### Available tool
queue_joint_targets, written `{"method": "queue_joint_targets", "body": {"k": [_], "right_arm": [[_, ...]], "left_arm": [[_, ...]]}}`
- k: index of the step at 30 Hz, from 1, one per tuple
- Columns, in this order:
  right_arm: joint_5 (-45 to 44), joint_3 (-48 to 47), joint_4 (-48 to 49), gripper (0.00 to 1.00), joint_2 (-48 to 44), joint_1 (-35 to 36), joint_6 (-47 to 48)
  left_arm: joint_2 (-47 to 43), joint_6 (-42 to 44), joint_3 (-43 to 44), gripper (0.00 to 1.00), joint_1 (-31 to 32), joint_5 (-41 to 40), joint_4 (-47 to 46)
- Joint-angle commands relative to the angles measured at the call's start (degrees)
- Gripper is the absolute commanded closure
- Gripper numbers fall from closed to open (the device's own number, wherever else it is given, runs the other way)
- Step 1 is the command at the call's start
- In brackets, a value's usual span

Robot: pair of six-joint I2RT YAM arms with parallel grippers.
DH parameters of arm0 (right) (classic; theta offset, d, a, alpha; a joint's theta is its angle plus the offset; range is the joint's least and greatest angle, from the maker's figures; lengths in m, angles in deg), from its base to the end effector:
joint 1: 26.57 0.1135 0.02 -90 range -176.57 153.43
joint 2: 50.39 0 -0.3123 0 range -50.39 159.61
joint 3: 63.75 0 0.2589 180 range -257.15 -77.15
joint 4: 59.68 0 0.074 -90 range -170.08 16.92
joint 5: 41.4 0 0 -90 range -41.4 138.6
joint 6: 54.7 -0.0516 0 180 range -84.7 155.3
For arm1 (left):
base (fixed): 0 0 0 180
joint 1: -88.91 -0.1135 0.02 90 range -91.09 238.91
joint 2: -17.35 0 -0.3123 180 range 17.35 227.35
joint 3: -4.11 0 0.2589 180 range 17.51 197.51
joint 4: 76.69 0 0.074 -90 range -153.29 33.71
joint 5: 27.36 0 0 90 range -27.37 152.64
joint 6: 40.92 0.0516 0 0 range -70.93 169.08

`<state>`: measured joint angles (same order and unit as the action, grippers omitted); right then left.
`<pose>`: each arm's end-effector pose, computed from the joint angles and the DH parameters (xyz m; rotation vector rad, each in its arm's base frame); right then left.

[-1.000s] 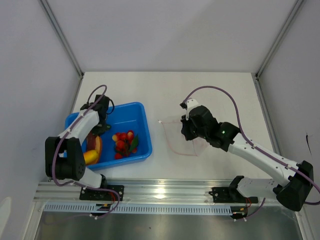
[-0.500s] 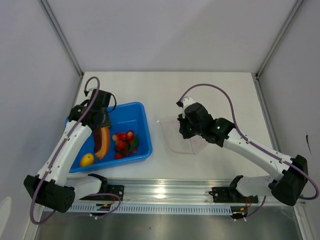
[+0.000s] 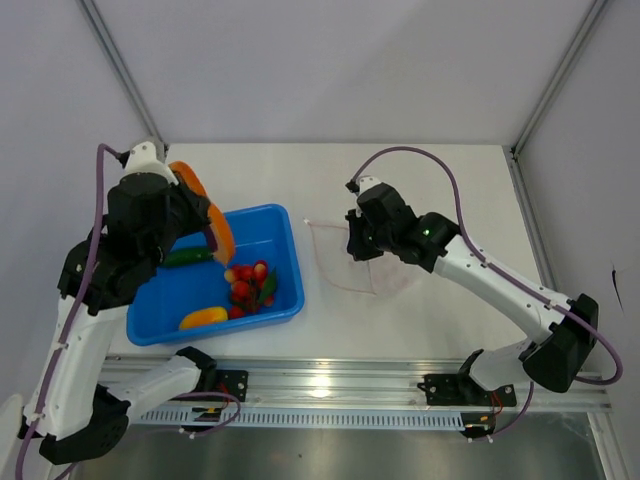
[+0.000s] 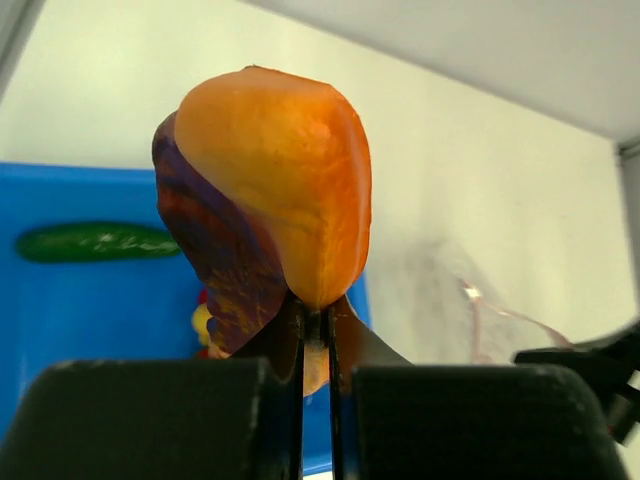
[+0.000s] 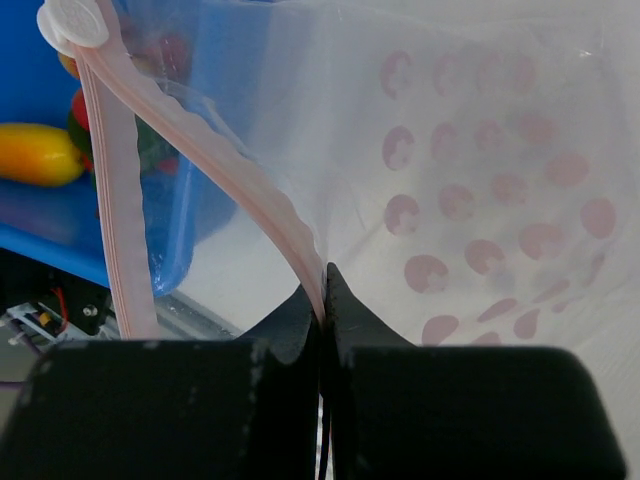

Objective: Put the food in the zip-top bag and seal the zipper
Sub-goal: Pick up the fake food from the bin, then place the fake food in the zipper food storage bag.

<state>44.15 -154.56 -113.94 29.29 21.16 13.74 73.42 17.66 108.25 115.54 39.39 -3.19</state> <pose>0.2112 0.2264 0.3850 -0.4994 2.3254 0.5100 0.1238 -0.0393 0.5131 -0.3379 1.9559 -0.2493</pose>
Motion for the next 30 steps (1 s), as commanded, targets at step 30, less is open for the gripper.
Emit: {"method": "queue_joint_targets", "body": {"k": [30], "right_arm": [[6.38,-6.44,3.15,1.0,2.94,-1.41,-13.94]], "left_arm": [[-9.75,-10.32,-15.15,0.99,4.83,30.45,-45.59]]}}
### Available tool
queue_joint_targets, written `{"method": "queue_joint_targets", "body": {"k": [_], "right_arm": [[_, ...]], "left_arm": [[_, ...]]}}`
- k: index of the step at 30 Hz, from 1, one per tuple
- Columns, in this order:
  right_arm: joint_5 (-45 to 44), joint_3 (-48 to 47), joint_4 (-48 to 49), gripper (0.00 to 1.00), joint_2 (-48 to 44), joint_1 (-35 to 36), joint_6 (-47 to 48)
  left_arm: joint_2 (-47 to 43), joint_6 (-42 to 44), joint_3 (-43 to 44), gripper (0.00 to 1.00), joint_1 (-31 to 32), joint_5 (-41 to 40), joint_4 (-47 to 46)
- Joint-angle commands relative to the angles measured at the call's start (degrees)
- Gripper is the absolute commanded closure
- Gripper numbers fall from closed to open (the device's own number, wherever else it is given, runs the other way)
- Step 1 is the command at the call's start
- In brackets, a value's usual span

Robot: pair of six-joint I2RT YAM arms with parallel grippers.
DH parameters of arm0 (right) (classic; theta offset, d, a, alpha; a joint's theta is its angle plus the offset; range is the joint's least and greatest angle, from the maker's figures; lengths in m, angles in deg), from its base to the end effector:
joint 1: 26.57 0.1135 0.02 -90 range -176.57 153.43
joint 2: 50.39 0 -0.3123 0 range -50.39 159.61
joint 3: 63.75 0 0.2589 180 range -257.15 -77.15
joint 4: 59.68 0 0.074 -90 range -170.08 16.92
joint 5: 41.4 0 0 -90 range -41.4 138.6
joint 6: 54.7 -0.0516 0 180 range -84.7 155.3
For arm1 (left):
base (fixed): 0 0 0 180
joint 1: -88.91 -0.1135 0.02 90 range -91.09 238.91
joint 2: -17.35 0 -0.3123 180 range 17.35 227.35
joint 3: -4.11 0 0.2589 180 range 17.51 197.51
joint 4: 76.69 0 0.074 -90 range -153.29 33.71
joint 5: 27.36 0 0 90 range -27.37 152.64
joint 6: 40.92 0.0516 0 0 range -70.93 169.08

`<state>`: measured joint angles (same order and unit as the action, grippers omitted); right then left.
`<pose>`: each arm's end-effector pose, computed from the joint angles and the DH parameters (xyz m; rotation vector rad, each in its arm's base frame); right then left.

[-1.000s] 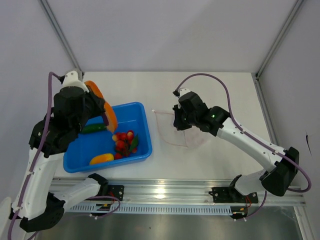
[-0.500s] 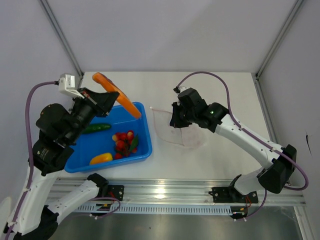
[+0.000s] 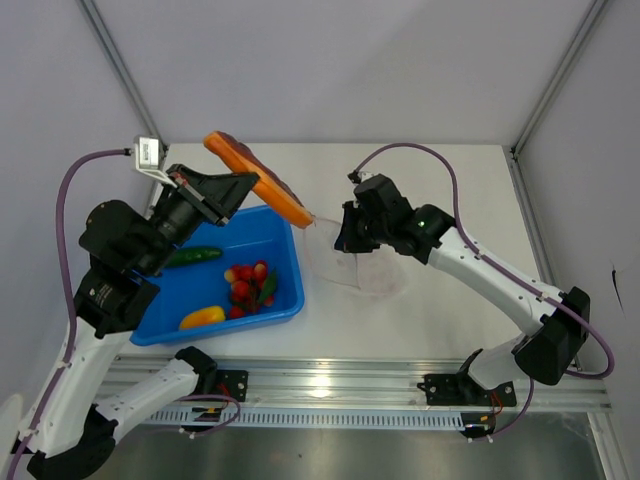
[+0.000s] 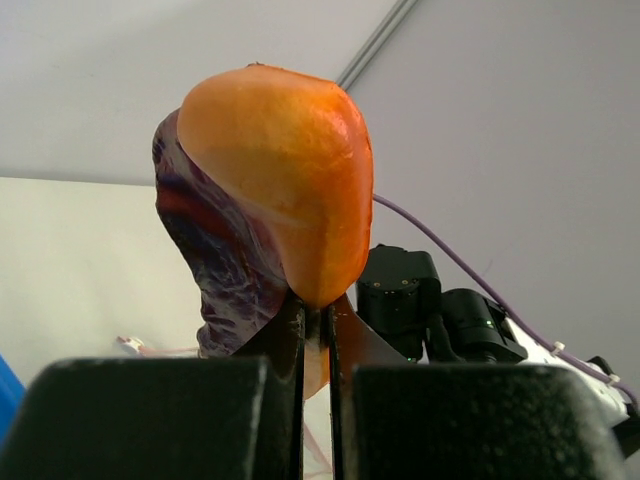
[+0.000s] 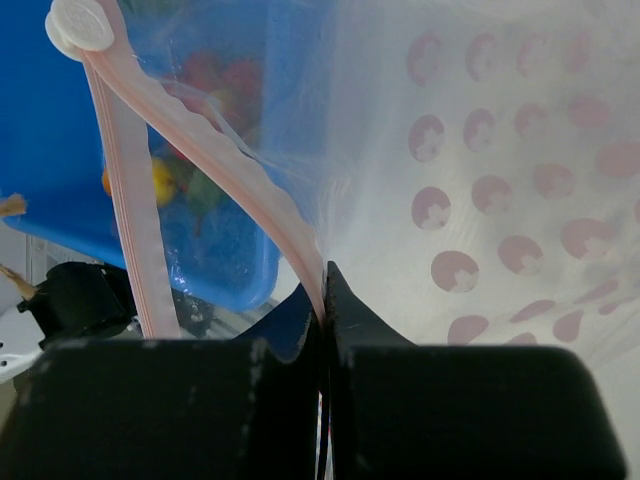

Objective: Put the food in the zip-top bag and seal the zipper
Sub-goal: Place the fake food in the zipper food storage bag.

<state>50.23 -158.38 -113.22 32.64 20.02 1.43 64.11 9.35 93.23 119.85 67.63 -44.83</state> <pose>0.2251 0.2401 0.3916 -0.2835 2.4046 0.7235 0.1012 -0.0659 0.5383 -0.0360 1.4762 -1.0779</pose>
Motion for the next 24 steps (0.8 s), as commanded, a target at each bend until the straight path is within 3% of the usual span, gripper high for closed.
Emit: {"method": "queue_joint_targets", "body": {"k": [1,16,24], "right_arm": [[0.39,-2.7,2.7,1.0,-0.49,-0.36,-2.08],[3.38,-3.32,5.25,1.0,-3.75,-2.47,-4.8],[4.79,-3.14,6.13,1.0,-4.54,-3.17,-5.68]], "left_arm": [[-0.44,-2.37,-1.27,0.99,0.61,2.21,-4.13],[-0.01,-3.34,-13.5,0.99,5.71,-0.68,-12.22],[1.31,2.1,-16.75,0.99,13.18,-7.89,-15.03]]}}
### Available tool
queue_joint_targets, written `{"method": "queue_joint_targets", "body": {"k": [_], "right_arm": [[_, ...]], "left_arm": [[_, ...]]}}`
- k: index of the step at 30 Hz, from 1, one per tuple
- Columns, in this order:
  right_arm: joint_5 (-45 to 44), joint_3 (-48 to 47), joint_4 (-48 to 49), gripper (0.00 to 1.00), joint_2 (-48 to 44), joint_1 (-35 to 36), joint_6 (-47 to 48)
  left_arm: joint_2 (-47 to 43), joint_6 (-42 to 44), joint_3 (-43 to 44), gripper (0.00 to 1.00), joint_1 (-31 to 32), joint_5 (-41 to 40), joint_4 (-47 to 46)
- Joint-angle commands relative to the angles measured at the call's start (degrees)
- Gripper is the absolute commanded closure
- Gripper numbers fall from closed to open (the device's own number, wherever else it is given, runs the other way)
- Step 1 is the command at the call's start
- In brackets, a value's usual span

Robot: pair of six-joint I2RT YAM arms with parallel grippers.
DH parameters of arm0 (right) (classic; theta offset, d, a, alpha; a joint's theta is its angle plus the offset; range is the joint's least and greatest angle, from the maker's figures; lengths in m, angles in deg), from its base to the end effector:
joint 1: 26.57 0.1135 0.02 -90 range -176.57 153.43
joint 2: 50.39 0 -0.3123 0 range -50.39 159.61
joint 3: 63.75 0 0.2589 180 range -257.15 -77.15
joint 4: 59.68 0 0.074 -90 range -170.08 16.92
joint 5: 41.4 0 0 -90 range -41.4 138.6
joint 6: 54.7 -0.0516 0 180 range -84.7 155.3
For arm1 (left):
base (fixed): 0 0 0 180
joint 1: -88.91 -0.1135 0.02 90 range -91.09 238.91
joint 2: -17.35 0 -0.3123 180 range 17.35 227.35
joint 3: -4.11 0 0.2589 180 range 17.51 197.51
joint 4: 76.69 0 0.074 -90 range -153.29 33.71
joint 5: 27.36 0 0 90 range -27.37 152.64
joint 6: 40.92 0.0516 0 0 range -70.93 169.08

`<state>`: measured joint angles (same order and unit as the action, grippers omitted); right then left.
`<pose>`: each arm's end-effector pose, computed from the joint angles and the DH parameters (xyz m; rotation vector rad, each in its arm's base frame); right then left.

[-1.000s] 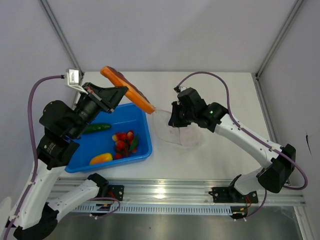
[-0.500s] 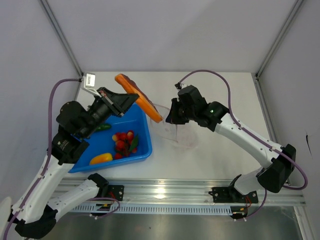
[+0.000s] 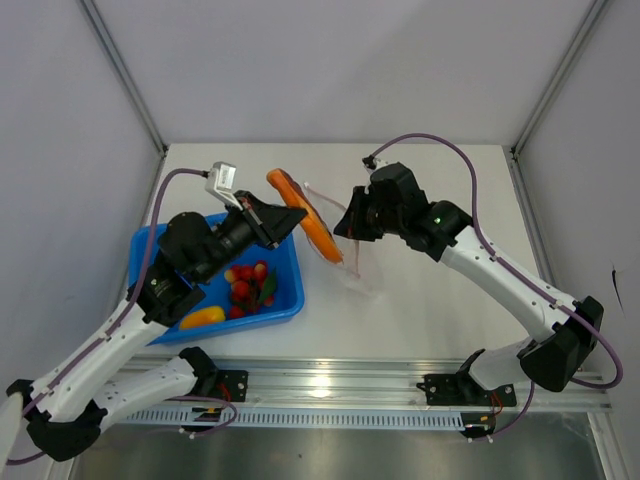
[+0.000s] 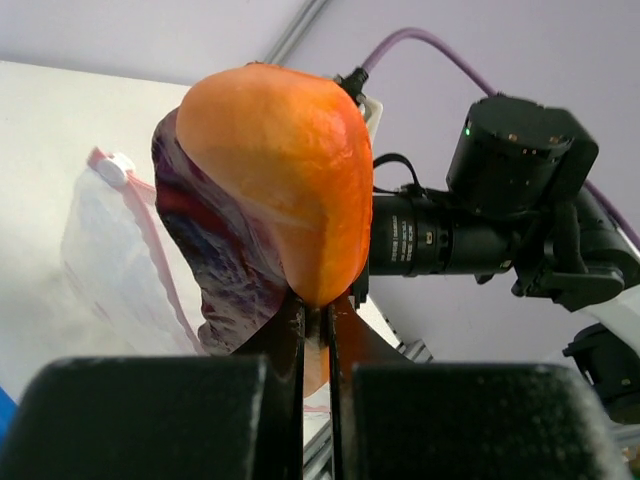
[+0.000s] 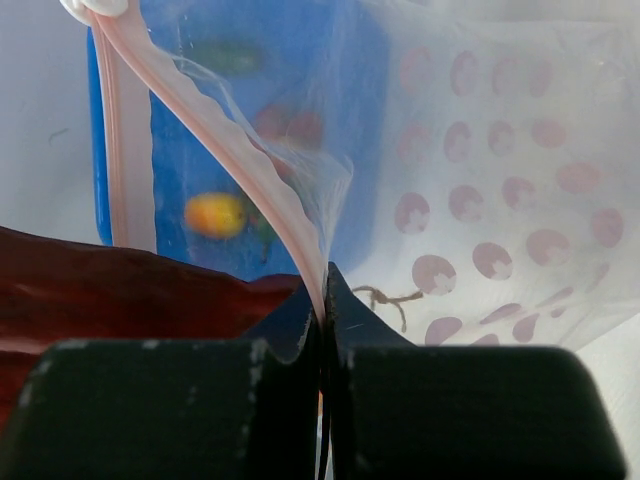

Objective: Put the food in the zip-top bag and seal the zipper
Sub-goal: Place the fake food in the zipper food storage bag.

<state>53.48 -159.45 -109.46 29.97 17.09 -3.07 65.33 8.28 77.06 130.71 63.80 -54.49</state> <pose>0.2291 0.2247 0.4190 -0.1588 2.3109 0.8750 0.1268 -0.1148 0.4609 0.0317 1.6400 -1.1486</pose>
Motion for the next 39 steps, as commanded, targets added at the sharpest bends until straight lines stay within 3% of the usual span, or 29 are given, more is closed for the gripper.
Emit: {"method": "queue_joint_targets", "body": {"k": [1,10,21,22,25,28,39], "right_arm": [[1.79,-2.16,2.54,1.0,-1.78,-0.33,-1.35],[1.8,-1.99,2.54,1.0,-1.96,-0.5,-1.36],[1.44,-2.34,2.28,1.0,-2.4,-0.94,-0.92],[1.36,-2.51,2.19,1.0,-2.4,-1.03,-1.0],[1.36,-2.95,1.49,1.0,-2.75,-1.47,-0.66],[1.62,-3.48,1.22,1.0,-3.01,-2.0,-0.13],[2.41,-3.92,0.08,1.0,-4.85,-3.41,2.24]], "left_arm": [[0.61,3.53,-0.75,0.99,2.93,-4.68,-5.8],[5.88,10.38,2.24,0.99,11.27,-11.71,-4.49],[8.0,9.68,2.5,0.99,15.06,-17.34,-3.08],[8.0,10.38,2.24,0.78,15.59,-17.86,-3.0],[6.25,13.01,0.67,0.31,16.29,-19.71,-4.13],[4.4,15.47,0.13,0.14,16.47,-20.24,-4.93],[2.64,17.59,2.67,0.12,16.47,-22.61,-2.3]]}}
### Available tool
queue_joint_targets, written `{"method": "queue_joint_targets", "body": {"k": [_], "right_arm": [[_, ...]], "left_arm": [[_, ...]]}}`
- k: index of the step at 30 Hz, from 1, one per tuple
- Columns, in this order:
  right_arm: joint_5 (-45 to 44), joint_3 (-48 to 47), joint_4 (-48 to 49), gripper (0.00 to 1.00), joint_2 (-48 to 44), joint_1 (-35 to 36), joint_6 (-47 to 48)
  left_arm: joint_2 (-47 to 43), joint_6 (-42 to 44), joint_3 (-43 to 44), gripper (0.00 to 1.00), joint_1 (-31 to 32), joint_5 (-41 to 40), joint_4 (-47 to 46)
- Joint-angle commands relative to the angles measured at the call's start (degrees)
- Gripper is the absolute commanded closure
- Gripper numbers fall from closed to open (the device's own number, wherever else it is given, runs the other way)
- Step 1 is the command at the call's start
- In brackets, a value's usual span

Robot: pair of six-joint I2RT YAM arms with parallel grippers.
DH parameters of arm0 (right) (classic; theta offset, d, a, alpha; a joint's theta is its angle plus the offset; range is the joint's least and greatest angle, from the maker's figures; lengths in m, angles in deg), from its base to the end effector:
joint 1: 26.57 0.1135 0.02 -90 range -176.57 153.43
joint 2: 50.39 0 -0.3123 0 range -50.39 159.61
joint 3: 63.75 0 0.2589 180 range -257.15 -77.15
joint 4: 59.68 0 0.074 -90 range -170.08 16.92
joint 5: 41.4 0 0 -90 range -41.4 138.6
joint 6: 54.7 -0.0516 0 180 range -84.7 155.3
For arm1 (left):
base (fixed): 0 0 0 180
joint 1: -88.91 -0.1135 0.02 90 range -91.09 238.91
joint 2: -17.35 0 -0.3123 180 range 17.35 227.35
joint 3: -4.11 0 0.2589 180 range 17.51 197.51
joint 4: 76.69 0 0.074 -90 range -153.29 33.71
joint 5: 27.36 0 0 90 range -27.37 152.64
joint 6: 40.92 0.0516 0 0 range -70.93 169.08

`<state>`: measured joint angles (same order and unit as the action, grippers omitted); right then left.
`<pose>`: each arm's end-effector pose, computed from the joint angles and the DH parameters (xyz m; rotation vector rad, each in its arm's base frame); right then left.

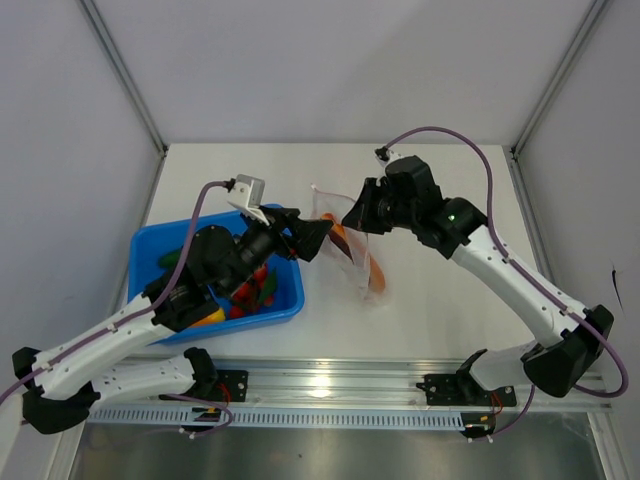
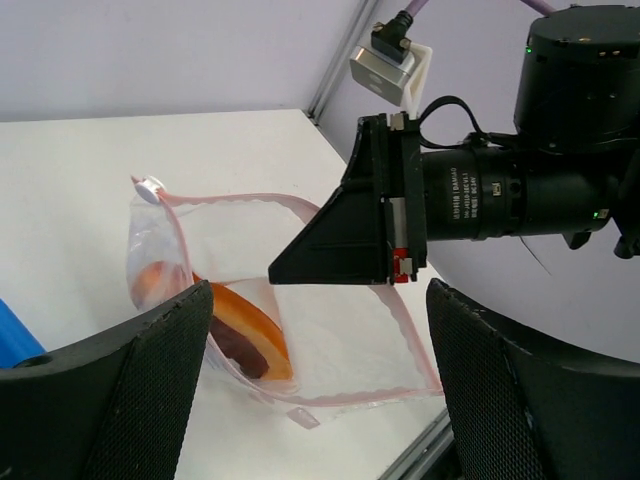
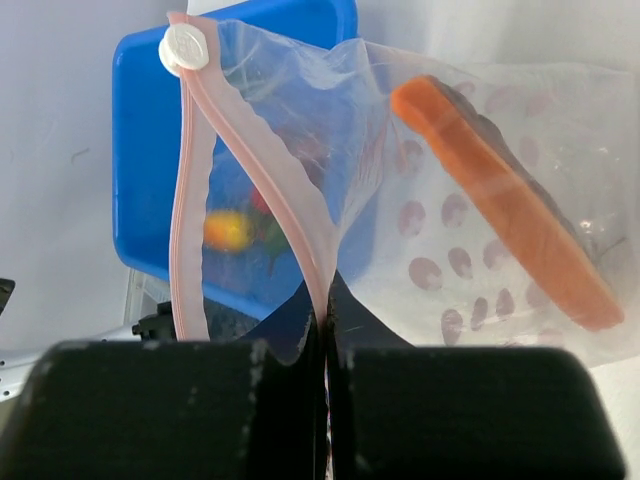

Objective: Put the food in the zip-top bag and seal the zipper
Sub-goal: Place the fake food in the zipper food storage bag, then pick up the fake fruit from the bin.

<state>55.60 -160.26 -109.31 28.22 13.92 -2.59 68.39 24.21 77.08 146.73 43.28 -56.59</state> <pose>0.2326 0.2068 0.4334 -0.1286 2.2637 0.9055 0.1138 -0.1487 0.4569 0.1817 1.5982 -0.8776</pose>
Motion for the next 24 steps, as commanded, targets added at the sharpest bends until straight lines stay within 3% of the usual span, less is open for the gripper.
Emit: {"method": "queue_joint_targets", "body": {"k": [1,8,12,18,21,24], "right_arm": [[0.29,-3.11,-0.33,1.0,-3.28,-0.5,2.11],[-4.79,-3.02,-4.9,1.0,-5.57,-0.59,5.81],[-7.01,-1.79,-6.13,1.0,-7.68,-0.67,7.21],[-8.33,-0.47,-7.1,1.0,-8.47,-0.76,9.32],[-7.71,0.14,-6.84,1.0,-8.38,-0.76,10.03],[-6.14,0.41,-6.57,1.0,-7.86,-0.76,10.55]], "left_arm": [[-0.25,1.66,2.92,0.12,0.45,-2.18,0.24],[-0.77,1.66,3.88,0.09,0.01,-6.57,5.16],[-1.3,0.7,7.57,0.09,-3.32,-8.77,13.32],[-2.62,-3.34,9.68,0.06,-14.04,-7.1,25.63],[-1.66,-9.29,9.42,0.04,-21.4,-8.24,31.52],[1.06,-14.23,8.55,0.04,-26.96,-4.04,36.8]]}}
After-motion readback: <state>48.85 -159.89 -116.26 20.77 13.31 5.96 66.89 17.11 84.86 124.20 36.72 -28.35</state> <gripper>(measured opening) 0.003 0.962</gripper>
